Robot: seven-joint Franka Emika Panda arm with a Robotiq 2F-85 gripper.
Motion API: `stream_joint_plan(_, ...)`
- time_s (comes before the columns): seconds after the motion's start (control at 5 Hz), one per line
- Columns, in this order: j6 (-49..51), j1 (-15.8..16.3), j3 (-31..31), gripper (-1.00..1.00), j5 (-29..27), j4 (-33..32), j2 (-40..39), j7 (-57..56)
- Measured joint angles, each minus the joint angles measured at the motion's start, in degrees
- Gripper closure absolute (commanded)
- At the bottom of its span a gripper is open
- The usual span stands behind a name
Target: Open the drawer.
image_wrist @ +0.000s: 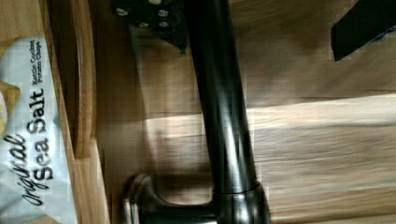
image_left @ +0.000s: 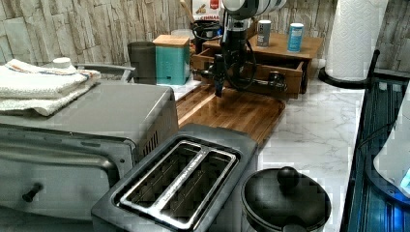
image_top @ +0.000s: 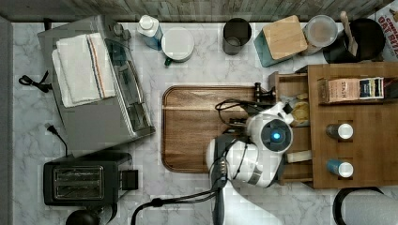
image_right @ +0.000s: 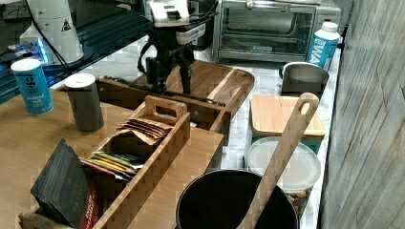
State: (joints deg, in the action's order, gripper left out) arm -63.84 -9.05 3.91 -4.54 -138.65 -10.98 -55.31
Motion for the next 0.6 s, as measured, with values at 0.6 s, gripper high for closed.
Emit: stream_joint_plan(0.6, 1.2, 3.5, -6.1, -1.0, 0.1, -3.9, 3.7, 1.9)
